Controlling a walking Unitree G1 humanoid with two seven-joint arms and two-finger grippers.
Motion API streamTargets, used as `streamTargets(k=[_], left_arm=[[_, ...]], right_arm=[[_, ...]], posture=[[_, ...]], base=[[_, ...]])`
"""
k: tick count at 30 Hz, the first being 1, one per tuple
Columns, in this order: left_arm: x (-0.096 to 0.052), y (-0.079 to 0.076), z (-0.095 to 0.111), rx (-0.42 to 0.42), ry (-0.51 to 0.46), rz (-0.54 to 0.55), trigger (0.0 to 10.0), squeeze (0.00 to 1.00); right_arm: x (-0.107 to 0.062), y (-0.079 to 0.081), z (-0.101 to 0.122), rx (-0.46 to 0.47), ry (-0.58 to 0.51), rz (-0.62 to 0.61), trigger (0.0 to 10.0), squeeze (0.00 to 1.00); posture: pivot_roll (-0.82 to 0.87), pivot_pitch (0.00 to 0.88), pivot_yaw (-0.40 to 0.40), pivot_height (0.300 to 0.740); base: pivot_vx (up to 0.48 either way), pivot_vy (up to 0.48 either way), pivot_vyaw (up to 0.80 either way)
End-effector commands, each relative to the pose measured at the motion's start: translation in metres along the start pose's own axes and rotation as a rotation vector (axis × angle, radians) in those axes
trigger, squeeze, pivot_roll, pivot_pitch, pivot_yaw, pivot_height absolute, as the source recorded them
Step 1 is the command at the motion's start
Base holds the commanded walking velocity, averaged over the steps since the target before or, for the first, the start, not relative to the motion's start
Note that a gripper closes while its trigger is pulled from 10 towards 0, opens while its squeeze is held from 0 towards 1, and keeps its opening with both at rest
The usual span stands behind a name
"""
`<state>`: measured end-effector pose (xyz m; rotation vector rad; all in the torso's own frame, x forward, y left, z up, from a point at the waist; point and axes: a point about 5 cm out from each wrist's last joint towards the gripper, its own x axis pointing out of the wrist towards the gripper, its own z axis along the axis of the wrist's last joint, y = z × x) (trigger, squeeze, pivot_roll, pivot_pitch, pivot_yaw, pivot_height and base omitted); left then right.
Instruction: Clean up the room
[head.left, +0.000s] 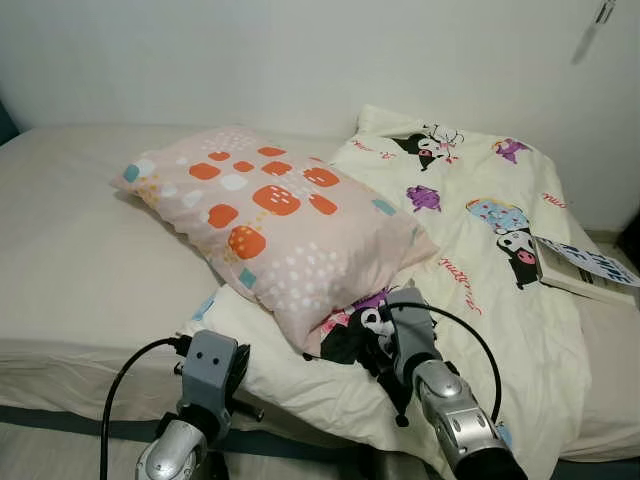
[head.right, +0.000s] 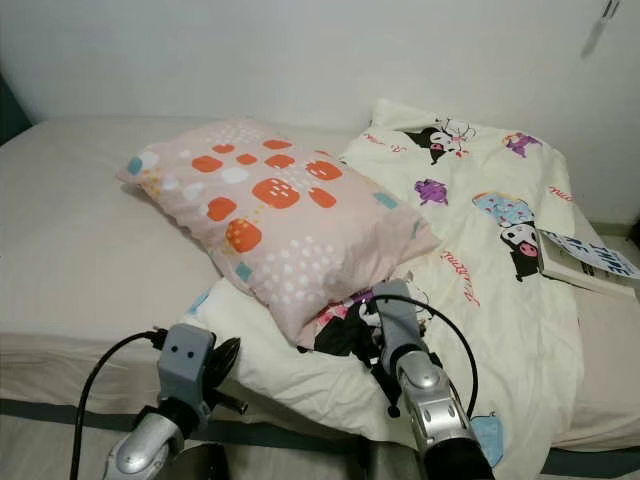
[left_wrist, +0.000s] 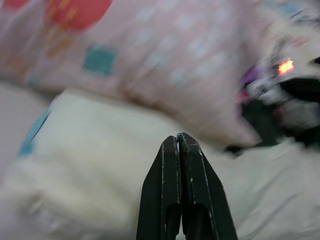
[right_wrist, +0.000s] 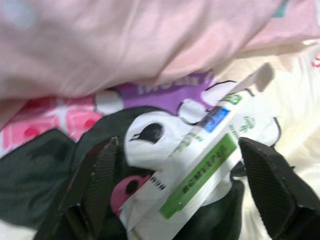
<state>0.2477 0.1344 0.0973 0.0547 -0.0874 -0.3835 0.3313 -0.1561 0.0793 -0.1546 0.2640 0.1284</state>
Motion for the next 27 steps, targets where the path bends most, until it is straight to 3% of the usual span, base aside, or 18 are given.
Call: streamTargets(k=[1, 6, 17, 18, 19, 27], left_arm=[[-0.003, -0.009, 0.003, -0.008, -0.014, -0.094, 10.0, 0.0], [0.0, -0.029, 0.015, 0.063, -0.053, -0.266, 10.0, 0.0], [0.006, -0.038, 0.025, 0.13, -0.099, -0.325, 10.0, 0.0], [0.006, -0.039, 0.026, 0.14, -0.1, -0.338, 10.0, 0.0], [0.005, -0.039, 0.027, 0.147, -0.1, -0.346, 10.0, 0.0], [0.004, -0.039, 0.028, 0.155, -0.099, -0.35, 10.0, 0.0]], right_arm=[[0.001, -0.003, -0.007, 0.044, 0.032, -0.008, 10.0, 1.0], [0.007, -0.009, -0.008, 0.124, 0.099, -0.031, 10.0, 1.0], [0.019, -0.002, -0.011, 0.205, 0.163, 0.037, 10.0, 1.0], [0.021, -0.001, -0.01, 0.193, 0.167, 0.044, 10.0, 0.86], [0.022, -0.001, -0.009, 0.184, 0.171, 0.047, 10.0, 0.0], [0.023, -0.001, -0.015, 0.096, 0.239, 0.039, 10.0, 0.0]], posture=[[-0.06, 0.171, -0.058, 0.577], [-0.06, 0.174, -0.056, 0.577], [-0.04, 0.188, -0.043, 0.577], [-0.04, 0.188, -0.045, 0.577], [-0.04, 0.188, -0.045, 0.577], [-0.03, 0.186, -0.05, 0.577]], base=[[0.0, 0.0, 0.0], [0.0, 0.0, 0.0], [0.0, 0.0, 0.0], [0.0, 0.0, 0.0], [0.0, 0.0, 0.0], [0.0, 0.0, 0.0]])
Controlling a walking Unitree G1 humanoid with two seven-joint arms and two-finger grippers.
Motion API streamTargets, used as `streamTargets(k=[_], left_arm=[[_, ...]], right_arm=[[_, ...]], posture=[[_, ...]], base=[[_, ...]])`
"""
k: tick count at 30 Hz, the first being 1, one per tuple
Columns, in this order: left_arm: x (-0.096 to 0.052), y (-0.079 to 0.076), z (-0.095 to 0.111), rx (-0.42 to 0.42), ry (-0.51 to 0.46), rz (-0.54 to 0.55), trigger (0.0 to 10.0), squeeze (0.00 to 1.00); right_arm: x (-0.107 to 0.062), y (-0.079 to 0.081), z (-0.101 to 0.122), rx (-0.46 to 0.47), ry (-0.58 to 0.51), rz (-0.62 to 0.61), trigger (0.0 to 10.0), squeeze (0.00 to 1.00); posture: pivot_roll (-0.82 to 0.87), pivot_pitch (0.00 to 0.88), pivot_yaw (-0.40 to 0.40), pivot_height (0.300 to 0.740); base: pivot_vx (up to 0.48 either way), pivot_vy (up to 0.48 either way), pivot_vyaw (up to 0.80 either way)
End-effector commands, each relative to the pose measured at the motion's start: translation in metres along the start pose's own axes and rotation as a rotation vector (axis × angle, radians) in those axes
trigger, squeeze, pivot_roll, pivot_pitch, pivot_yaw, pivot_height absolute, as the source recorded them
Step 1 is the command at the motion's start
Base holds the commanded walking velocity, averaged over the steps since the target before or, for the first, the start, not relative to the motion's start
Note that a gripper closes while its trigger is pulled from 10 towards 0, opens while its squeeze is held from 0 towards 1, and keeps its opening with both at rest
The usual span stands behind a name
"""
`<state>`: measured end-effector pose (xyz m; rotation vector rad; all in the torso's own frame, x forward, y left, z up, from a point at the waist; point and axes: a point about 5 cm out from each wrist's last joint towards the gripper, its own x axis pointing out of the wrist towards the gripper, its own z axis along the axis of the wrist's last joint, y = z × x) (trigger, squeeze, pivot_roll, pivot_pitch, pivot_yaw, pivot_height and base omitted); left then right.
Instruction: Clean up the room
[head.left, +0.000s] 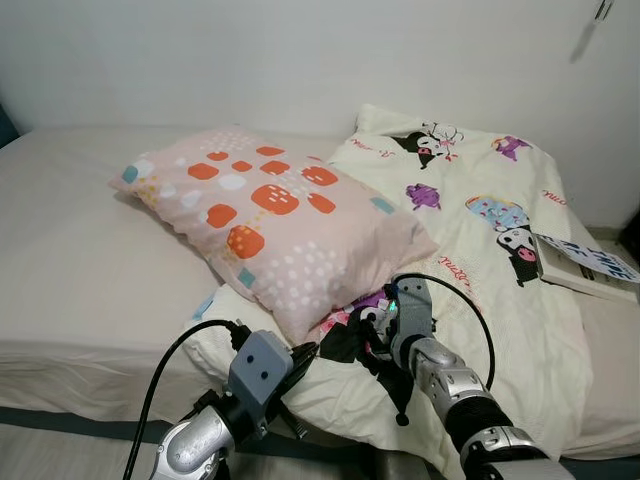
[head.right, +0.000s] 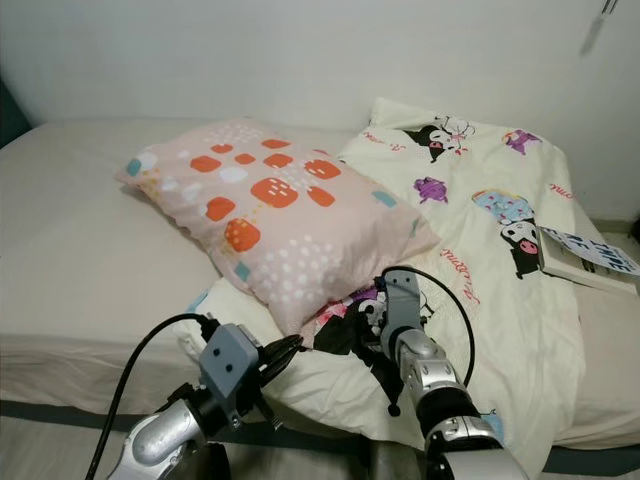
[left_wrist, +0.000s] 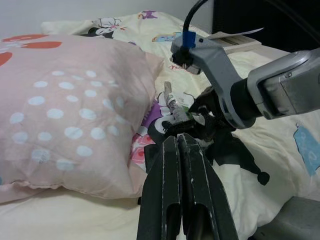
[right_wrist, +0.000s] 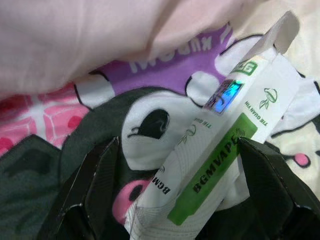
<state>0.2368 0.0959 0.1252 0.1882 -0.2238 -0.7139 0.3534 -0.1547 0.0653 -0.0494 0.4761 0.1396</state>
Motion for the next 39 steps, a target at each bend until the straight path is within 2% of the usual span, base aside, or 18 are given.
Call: streamTargets(k=[1, 3, 8, 13, 14, 15, 16, 17, 18, 19, 20, 21, 22, 38, 39], left_arm=[[-0.003, -0.003, -0.002, 0.014, 0.021, -0.023, 10.0, 0.0], [-0.003, -0.003, -0.002, 0.018, 0.022, -0.027, 10.0, 0.0], [0.0, -0.005, 0.002, 0.015, 0.007, -0.037, 10.0, 0.0], [0.001, -0.006, 0.002, 0.014, 0.004, -0.04, 10.0, 0.0], [0.001, -0.006, 0.003, 0.019, 0.004, -0.043, 10.0, 0.0], [0.001, -0.006, 0.003, 0.019, 0.004, -0.043, 10.0, 0.0], [0.001, -0.006, 0.003, 0.021, 0.003, -0.042, 10.0, 0.0], [0.001, -0.006, 0.003, 0.021, 0.003, -0.042, 10.0, 0.0], [0.001, -0.005, 0.003, 0.022, 0.004, -0.039, 10.0, 0.0], [0.002, -0.005, 0.003, 0.023, 0.004, -0.036, 10.0, 0.0], [0.001, -0.005, 0.003, 0.025, 0.005, -0.034, 10.0, 0.0], [0.001, -0.005, 0.003, 0.025, 0.005, -0.034, 10.0, 0.0], [0.001, -0.004, 0.003, 0.024, 0.005, -0.031, 10.0, 0.0], [0.0, -0.002, 0.004, 0.031, 0.006, -0.031, 10.0, 0.0], [-0.001, -0.001, 0.004, 0.032, 0.006, -0.029, 10.0, 0.0]], right_arm=[[0.0, -0.002, -0.01, -0.025, 0.054, -0.013, 10.0, 0.0], [0.0, -0.003, -0.011, -0.029, 0.064, -0.016, 10.0, 0.0], [-0.001, -0.01, -0.02, 0.028, 0.101, -0.056, 10.0, 0.0], [-0.001, -0.01, -0.02, 0.032, 0.1, -0.056, 10.0, 0.0], [0.0, -0.01, -0.02, 0.03, 0.099, -0.054, 8.7, 0.0], [0.0, -0.01, -0.02, 0.03, 0.099, -0.054, 8.7, 0.0], [0.0, -0.01, -0.02, 0.027, 0.098, -0.054, 6.4, 0.0], [0.0, -0.01, -0.02, 0.027, 0.098, -0.054, 6.4, 0.0], [0.0, -0.01, -0.02, 0.025, 0.097, -0.055, 3.4, 0.0], [0.0, -0.01, -0.02, 0.025, 0.096, -0.058, 2.8, 0.0], [0.0, -0.011, -0.02, 0.029, 0.093, -0.063, 0.4, 0.0], [0.0, -0.011, -0.02, 0.029, 0.093, -0.063, 0.4, 0.0], [0.0, -0.012, -0.019, 0.029, 0.091, -0.065, 0.0, 0.0], [0.001, -0.01, -0.003, 0.033, 0.022, -0.071, 0.0, 0.0], [0.001, -0.008, 0.001, 0.038, -0.001, -0.068, 1.5, 0.0]], posture=[[-0.02, 0.185, -0.05, 0.577], [-0.02, 0.185, -0.05, 0.577], [-0.02, 0.185, -0.05, 0.577], [-0.03, 0.182, -0.039, 0.577], [-0.03, 0.182, -0.039, 0.577], [-0.03, 0.182, -0.039, 0.577], [-0.03, 0.182, -0.039, 0.577], [-0.03, 0.182, -0.039, 0.577], [-0.02, 0.18, -0.041, 0.577], [-0.02, 0.18, -0.042, 0.577], [-0.02, 0.179, -0.042, 0.577], [-0.02, 0.179, -0.042, 0.577], [-0.02, 0.179, -0.042, 0.577], [-0.03, 0.169, -0.042, 0.577], [-0.03, 0.166, -0.045, 0.577]], base=[[0.0, 0.0, 0.0], [0.0, 0.0, 0.0], [0.0, 0.0, 0.0], [0.0, 0.0, 0.0], [0.0, 0.0, 0.0], [0.0, 0.0, 0.0], [0.0, 0.0, 0.0], [0.0, 0.0, 0.0], [0.0, 0.0, 0.0], [0.0, 0.0, 0.0], [0.0, 0.0, 0.0], [0.0, 0.0, 0.0], [0.0, 0.0, 0.0], [0.0, 0.0, 0.0], [0.0, 0.0, 0.0]])
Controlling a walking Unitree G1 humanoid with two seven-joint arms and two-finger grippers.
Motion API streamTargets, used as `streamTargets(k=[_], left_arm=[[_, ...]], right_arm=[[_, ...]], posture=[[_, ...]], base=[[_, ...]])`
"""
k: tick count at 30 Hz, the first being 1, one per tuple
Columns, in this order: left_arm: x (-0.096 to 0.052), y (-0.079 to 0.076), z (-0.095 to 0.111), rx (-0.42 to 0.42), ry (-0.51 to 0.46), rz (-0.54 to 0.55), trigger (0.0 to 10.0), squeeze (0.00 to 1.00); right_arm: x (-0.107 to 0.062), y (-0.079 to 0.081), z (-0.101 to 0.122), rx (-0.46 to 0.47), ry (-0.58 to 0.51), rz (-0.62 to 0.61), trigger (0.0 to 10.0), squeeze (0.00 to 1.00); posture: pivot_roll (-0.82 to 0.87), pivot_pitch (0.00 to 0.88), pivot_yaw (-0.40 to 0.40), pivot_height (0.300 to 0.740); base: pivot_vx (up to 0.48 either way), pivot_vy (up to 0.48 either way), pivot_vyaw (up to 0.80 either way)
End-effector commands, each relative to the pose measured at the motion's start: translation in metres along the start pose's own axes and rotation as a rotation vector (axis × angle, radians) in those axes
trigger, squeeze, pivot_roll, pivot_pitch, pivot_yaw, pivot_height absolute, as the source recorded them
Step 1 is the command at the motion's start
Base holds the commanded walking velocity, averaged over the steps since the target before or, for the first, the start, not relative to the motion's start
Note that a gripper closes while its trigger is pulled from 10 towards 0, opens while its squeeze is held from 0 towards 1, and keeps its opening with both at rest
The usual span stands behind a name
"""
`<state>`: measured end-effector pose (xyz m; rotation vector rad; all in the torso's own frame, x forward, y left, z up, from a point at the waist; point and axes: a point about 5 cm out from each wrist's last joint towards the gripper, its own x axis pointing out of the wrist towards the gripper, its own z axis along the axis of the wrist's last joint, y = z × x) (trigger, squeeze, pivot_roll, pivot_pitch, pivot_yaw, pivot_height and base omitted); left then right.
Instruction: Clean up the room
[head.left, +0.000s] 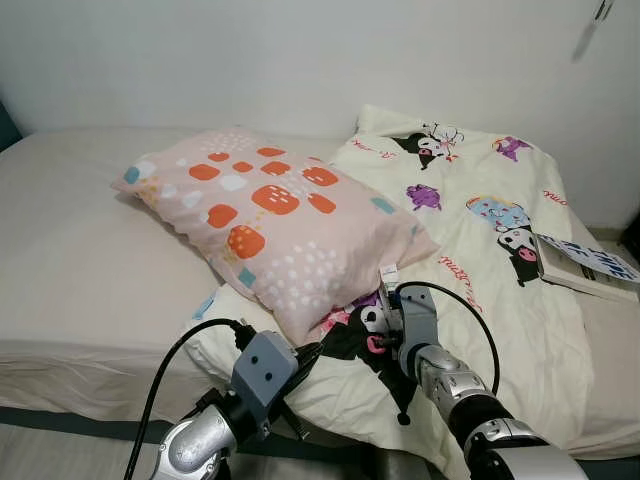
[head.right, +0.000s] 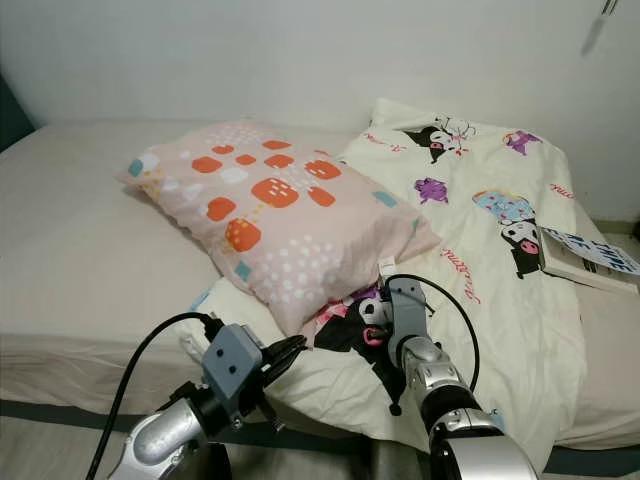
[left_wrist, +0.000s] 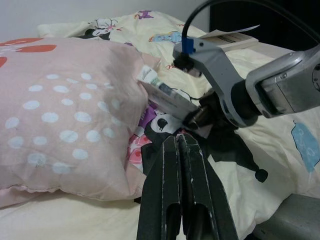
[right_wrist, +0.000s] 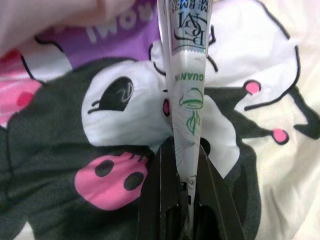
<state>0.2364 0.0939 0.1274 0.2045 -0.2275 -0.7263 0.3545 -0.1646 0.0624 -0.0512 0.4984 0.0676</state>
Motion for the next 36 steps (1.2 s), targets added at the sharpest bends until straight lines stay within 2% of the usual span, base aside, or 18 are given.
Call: streamTargets(k=[1, 2, 3, 4, 5, 6, 10, 13, 14, 16, 17, 19, 23, 26, 27, 30, 32, 36], left_arm=[[-0.003, 0.001, 0.002, 0.012, 0.005, -0.005, 10.0, 0.0], [-0.003, 0.001, 0.002, 0.012, 0.005, -0.005, 10.0, 0.0], [-0.004, 0.002, 0.002, 0.003, 0.004, 0.012, 10.0, 0.0], [-0.005, 0.005, 0.002, -0.019, 0.002, 0.042, 10.0, 0.0], [-0.005, 0.005, 0.002, -0.019, 0.002, 0.042, 10.0, 0.0], [-0.007, 0.009, 0.001, -0.054, 0.004, 0.097, 10.0, 0.0], [-0.017, 0.03, -0.017, -0.212, 0.062, 0.415, 10.0, 0.0], [-0.026, 0.043, -0.028, -0.233, 0.111, 0.597, 10.0, 0.0], [-0.026, 0.043, -0.028, -0.233, 0.111, 0.597, 10.0, 0.0], [-0.037, 0.055, -0.036, -0.309, 0.126, 0.788, 10.0, 0.0], [-0.04, 0.058, -0.037, -0.297, 0.135, 0.829, 10.0, 0.0], [-0.041, 0.057, -0.036, -0.269, 0.141, 0.832, 10.0, 0.0], [-0.04, 0.056, -0.035, -0.27, 0.14, 0.824, 10.0, 0.0], [-0.031, 0.048, -0.032, -0.248, 0.15, 0.754, 10.0, 0.0], [-0.026, 0.042, -0.032, -0.238, 0.156, 0.701, 10.0, 0.0], [-0.024, 0.039, -0.033, -0.213, 0.177, 0.662, 10.0, 0.0], [-0.02, 0.031, -0.035, -0.193, 0.195, 0.591, 10.0, 0.0], [-0.019, 0.027, -0.035, -0.186, 0.199, 0.541, 10.0, 0.0]], right_arm=[[-0.001, 0.003, 0.008, 0.029, -0.046, 0.002, 2.8, 0.0], [-0.001, 0.003, 0.008, 0.029, -0.046, 0.002, 2.8, 0.0], [-0.003, 0.005, 0.011, 0.04, -0.067, -0.001, 5.1, 0.0], [-0.005, 0.006, 0.014, 0.047, -0.097, -0.006, 10.0, 0.0], [-0.005, 0.006, 0.014, 0.047, -0.097, -0.006, 10.0, 0.0], [-0.009, 0.01, 0.017, 0.032, -0.159, 0.013, 10.0, 0.0], [-0.026, 0.017, 0.015, -0.074, -0.325, 0.028, 10.0, 0.0], [-0.032, 0.02, 0.018, -0.136, -0.401, 0.025, 10.0, 0.0], [-0.032, 0.02, 0.018, -0.136, -0.401, 0.025, 10.0, 0.0], [-0.039, 0.024, 0.023, -0.156, -0.465, 0.025, 10.0, 0.0], [-0.041, 0.024, 0.025, -0.162, -0.481, 0.02, 10.0, 0.0], [-0.042, 0.023, 0.026, -0.162, -0.489, 0.007, 10.0, 0.0], [-0.043, 0.022, 0.027, -0.159, -0.486, 0.0, 10.0, 0.0], [-0.039, 0.016, 0.018, -0.193, -0.398, -0.026, 10.0, 0.0], [-0.037, 0.012, 0.009, -0.176, -0.34, -0.032, 10.0, 0.0], [-0.035, 0.01, 0.002, -0.151, -0.299, -0.028, 10.0, 0.0], [-0.031, 0.008, -0.022, -0.14, -0.14, -0.009, 10.0, 0.0], [-0.031, 0.006, -0.033, -0.138, -0.085, -0.019, 10.0, 0.0]], posture=[[-0.03, 0.164, -0.044, 0.577], [-0.03, 0.164, -0.044, 0.577], [-0.03, 0.161, -0.041, 0.577], [-0.03, 0.161, -0.041, 0.577], [-0.03, 0.161, -0.041, 0.577], [-0.04, 0.162, -0.037, 0.577], [-0.05, 0.162, -0.03, 0.577], [-0.05, 0.161, -0.033, 0.577], [-0.05, 0.161, -0.033, 0.577], [-0.05, 0.158, -0.038, 0.577], [-0.05, 0.156, -0.044, 0.577], [-0.05, 0.155, -0.048, 0.577], [-0.05, 0.155, -0.048, 0.577], [-0.05, 0.153, -0.049, 0.577], [-0.05, 0.153, -0.049, 0.577], [-0.05, 0.153, -0.049, 0.577], [-0.05, 0.155, -0.046, 0.577], [-0.05, 0.155, -0.046, 0.577]], base=[[0.0, 0.0, 0.0], [0.0, 0.0, 0.0], [0.0, 0.0, 0.0], [0.0, 0.0, 0.0], [0.0, 0.0, 0.0], [0.0, 0.0, 0.0], [0.0, 0.0, 0.0], [0.0, 0.0, 0.0], [0.0, 0.0, 0.0], [0.0, 0.0, 0.0], [0.0, 0.0, 0.0], [0.0, 0.0, 0.0], [0.0, 0.0, 0.0], [0.0, 0.0, 0.0], [0.0, 0.0, 0.0], [0.0, 0.0, 0.0], [0.0, 0.0, 0.0], [0.0, 0.0, 0.0]])
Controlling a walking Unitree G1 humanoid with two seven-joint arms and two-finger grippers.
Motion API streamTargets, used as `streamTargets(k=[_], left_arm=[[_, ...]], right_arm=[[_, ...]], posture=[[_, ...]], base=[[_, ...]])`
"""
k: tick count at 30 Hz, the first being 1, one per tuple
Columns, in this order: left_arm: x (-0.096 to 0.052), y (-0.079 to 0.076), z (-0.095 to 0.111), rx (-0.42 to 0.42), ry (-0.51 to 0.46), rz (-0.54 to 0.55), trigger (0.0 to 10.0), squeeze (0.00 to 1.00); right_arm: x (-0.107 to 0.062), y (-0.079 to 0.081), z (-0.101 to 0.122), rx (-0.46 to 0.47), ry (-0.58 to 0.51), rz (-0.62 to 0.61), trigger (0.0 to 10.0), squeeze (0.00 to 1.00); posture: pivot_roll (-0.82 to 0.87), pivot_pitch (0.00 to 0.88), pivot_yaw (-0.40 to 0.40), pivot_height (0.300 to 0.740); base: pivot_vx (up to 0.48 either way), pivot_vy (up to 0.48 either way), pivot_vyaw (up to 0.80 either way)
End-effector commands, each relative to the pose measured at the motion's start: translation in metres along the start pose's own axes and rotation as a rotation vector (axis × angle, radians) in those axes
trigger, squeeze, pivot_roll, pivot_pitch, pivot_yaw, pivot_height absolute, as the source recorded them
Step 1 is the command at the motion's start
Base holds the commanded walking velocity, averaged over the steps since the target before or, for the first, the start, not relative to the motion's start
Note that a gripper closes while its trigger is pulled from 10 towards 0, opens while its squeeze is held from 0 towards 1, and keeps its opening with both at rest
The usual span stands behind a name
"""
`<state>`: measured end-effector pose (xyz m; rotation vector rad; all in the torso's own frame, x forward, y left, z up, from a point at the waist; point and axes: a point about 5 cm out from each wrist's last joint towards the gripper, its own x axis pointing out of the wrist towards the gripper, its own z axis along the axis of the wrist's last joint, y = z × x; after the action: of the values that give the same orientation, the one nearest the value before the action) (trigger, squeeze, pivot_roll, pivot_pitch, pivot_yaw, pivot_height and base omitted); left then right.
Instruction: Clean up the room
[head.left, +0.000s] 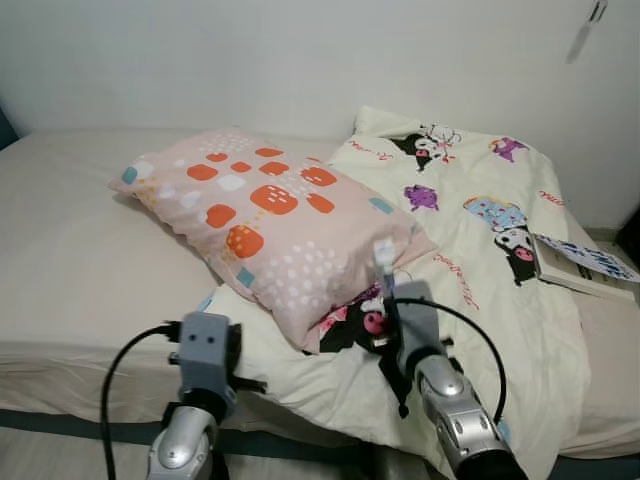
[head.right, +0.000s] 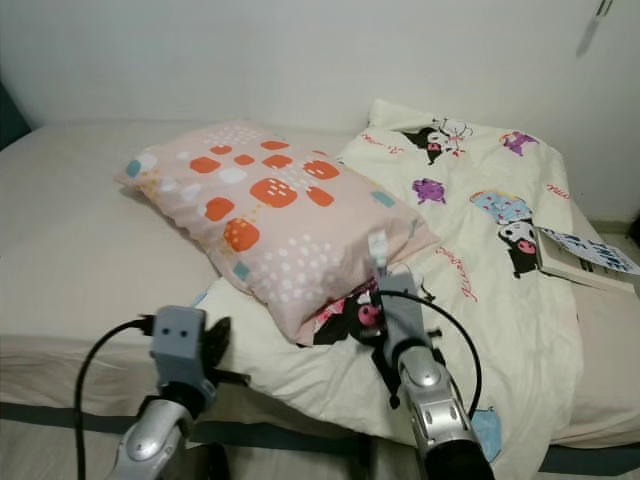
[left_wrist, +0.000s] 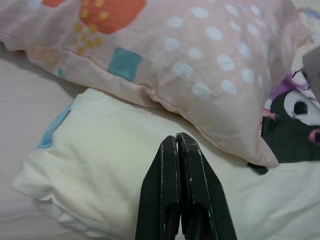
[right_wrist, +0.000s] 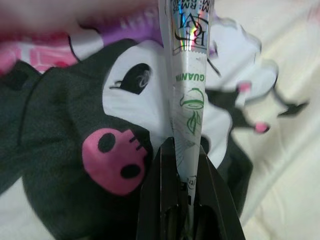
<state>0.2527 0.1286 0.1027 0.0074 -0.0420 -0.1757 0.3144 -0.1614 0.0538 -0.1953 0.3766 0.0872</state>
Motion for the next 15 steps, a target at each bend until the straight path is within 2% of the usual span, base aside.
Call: streamTargets(k=[1, 3, 8, 9, 12, 13, 15], left_arm=[[-0.004, -0.002, -0.005, 0.028, 0.03, -0.033, 10.0, 0.0], [-0.004, -0.005, -0.006, 0.051, 0.035, -0.062, 10.0, 0.0], [-0.005, -0.006, -0.004, 0.08, 0.033, -0.076, 10.0, 0.0], [-0.005, -0.006, -0.004, 0.081, 0.031, -0.075, 10.0, 0.0], [-0.004, -0.005, -0.003, 0.081, 0.027, -0.071, 10.0, 0.0], [-0.004, -0.004, -0.002, 0.08, 0.023, -0.07, 10.0, 0.0], [-0.004, -0.003, -0.001, 0.079, 0.02, -0.071, 10.0, 0.0]], right_arm=[[-0.001, 0.0, -0.013, 0.013, 0.063, -0.001, 10.0, 0.04], [-0.002, 0.001, -0.025, 0.006, 0.127, -0.004, 10.0, 0.03], [-0.003, 0.001, -0.03, 0.013, 0.15, -0.007, 10.0, 0.04], [-0.003, 0.0, -0.029, 0.026, 0.151, -0.016, 10.0, 1.0], [-0.002, -0.002, -0.026, 0.027, 0.151, -0.029, 10.0, 1.0], [-0.001, -0.003, -0.024, 0.022, 0.15, -0.034, 10.0, 0.88], [0.0, -0.003, -0.023, 0.016, 0.15, -0.035, 10.0, 0.88]], posture=[[-0.05, 0.156, -0.047, 0.577], [-0.05, 0.156, -0.046, 0.577], [-0.04, 0.157, -0.044, 0.577], [-0.04, 0.155, -0.043, 0.577], [-0.04, 0.154, -0.042, 0.577], [-0.04, 0.154, -0.042, 0.577], [-0.04, 0.152, -0.041, 0.577]], base=[[0.0, 0.0, 0.0], [0.0, 0.0, 0.0], [0.0, 0.0, 0.0], [0.0, 0.0, 0.0], [0.0, 0.0, 0.0], [0.0, 0.0, 0.0], [0.0, 0.0, 0.0]])
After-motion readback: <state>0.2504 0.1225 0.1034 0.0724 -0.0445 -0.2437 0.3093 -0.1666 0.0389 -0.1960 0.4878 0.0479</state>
